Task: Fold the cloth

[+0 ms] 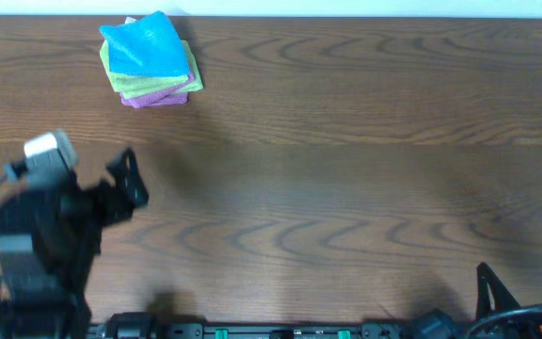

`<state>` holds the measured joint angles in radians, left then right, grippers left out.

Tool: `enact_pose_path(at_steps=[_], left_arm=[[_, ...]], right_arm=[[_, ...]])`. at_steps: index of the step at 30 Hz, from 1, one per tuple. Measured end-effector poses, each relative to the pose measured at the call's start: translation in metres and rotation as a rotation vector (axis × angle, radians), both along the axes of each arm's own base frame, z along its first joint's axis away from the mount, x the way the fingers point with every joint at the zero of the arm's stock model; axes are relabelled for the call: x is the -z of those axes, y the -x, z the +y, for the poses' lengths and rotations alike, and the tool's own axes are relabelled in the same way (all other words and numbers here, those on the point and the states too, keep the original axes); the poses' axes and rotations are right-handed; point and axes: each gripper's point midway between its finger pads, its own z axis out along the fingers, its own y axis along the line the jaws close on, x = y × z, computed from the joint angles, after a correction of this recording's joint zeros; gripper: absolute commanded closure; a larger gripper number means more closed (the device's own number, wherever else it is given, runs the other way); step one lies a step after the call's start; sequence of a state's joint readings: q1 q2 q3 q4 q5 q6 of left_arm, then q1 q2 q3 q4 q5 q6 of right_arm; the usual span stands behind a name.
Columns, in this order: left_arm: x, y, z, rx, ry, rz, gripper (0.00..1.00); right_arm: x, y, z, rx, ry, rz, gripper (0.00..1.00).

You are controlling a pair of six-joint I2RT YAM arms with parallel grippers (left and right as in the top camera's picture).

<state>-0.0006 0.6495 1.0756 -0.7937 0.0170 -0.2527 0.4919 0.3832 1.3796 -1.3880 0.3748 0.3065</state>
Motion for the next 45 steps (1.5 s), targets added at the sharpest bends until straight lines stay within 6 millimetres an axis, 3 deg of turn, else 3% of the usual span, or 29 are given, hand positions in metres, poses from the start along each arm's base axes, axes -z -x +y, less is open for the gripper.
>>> enact_pose_path(at_steps=[3,6,11,15,21,33,45], left_arm=[[0.027,0.020,0.005,0.022,-0.113,-0.028,0.05],[0.074,0.031,0.003,0.076,-0.206,-0.013,0.05],[0.141,0.036,-0.011,0.198,-0.254,0.009,0.05],[0.175,0.038,-0.019,0.255,-0.252,0.040,0.05],[0.195,0.043,-0.019,0.262,-0.265,0.056,0.05],[0.232,0.068,0.003,0.182,-0.318,0.255,0.05],[0.234,0.071,0.004,0.178,-0.317,0.269,0.05]], right_arm=[[0.000,0.000,0.000,0.000,0.000,0.000,0.01],[0.000,0.000,0.000,0.000,0.000,0.000,0.01],[0.000,0.000,0.000,0.000,0.000,0.001,0.01],[0.000,0.000,0.000,0.000,0.000,0.001,0.01],[0.000,0.000,0.000,0.000,0.000,0.001,0.01],[0.000,0.000,0.000,0.000,0.000,0.001,0.01],[0.000,0.000,0.000,0.000,0.000,0.001,0.01]])
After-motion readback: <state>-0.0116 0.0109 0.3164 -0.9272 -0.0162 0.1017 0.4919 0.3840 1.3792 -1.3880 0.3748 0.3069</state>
